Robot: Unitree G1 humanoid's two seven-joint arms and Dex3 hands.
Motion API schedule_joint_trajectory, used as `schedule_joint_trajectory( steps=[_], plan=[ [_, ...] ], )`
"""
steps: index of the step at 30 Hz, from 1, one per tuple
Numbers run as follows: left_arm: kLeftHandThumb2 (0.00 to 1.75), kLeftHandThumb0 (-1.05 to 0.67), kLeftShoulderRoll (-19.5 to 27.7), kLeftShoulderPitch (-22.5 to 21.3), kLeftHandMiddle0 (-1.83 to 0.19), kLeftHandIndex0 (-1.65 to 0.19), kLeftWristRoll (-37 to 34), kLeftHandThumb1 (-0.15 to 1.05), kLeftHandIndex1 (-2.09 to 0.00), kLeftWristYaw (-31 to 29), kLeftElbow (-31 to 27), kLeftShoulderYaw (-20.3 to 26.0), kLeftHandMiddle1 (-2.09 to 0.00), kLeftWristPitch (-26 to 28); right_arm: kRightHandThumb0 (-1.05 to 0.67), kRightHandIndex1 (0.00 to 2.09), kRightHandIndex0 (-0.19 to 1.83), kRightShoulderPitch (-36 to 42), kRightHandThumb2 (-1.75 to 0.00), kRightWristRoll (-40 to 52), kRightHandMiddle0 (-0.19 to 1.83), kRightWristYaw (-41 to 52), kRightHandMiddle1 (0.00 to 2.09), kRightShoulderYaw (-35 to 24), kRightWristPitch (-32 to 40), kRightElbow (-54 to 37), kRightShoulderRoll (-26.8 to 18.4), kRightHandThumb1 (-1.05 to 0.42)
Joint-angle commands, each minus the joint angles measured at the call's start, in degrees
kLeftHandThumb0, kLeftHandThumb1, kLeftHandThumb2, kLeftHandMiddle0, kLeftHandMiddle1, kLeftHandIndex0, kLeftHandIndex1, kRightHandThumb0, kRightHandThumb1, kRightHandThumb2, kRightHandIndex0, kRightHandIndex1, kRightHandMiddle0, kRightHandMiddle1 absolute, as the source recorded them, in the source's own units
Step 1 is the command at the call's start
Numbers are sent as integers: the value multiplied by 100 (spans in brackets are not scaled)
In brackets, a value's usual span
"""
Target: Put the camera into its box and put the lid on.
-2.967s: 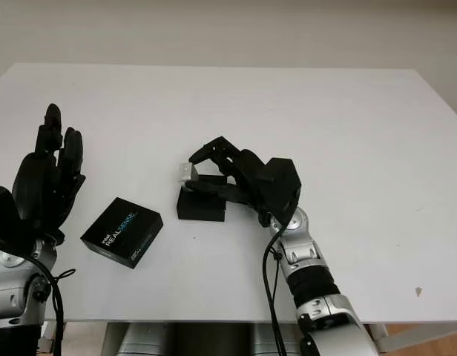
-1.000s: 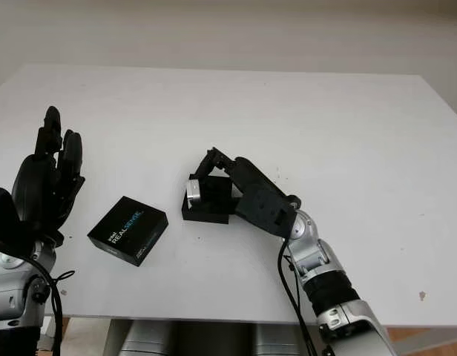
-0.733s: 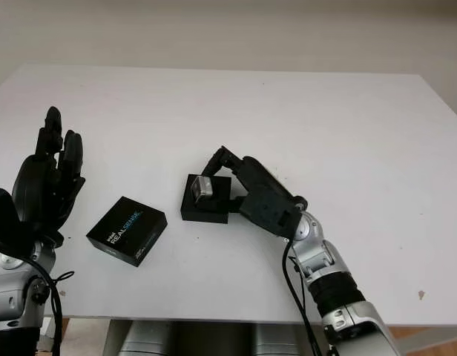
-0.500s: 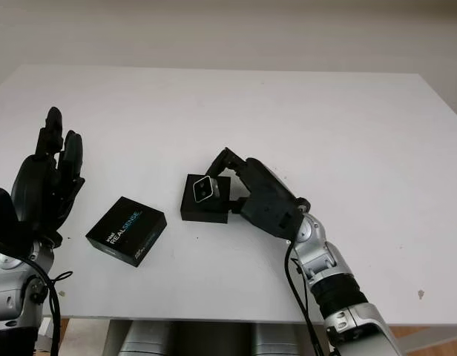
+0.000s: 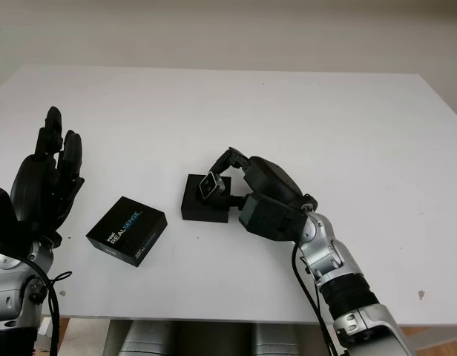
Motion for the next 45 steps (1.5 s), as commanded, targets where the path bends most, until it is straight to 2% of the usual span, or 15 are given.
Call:
schedule_joint_trajectory(
  steps=[1, 5, 11, 19, 35, 45],
  plan=[
    [49, -76, 48, 61, 18, 19, -16, 105, -3, -16, -106, 14, -5, 0, -46, 6, 26, 114, -6, 34, 34, -75, 118, -5, 2, -49, 31, -97],
    [49, -75, 32, 79, 17, 18, -11, 105, -2, 23, -120, 25, -6, 10, -40, 7, 30, 198, -5, 86, 38, -233, 140, 41, -116, 59, 178, -97],
    [48, -77, 71, 98, 18, 19, -6, 105, -3, 11, -166, 21, -5, 61, -36, 8, 32, 289, -5, 117, 42, -450, 151, 151, -350, 279, 387, -94],
    [49, -76, 104, 127, 19, 19, -111, 105, 0, -69, -209, 72, -4, 126, -34, 7, 32, 377, -6, 312, 32, -503, 170, 138, -360, 437, 619, -96],
    [48, -76, 162, 103, 19, 19, -125, 105, 0, -124, -161, 81, -4, 138, -30, 6, 31, 919, -6, 885, 19, -471, 175, -119, 222, -222, 1096, -100],
    [48, -77, 178, 104, 19, 19, -120, 105, -1, -115, -189, 80, -5, 182, -30, 7, 33, 1084, -5, 875, 18, -821, 180, -94, 98, -335, 1369, -101]
  ],
)
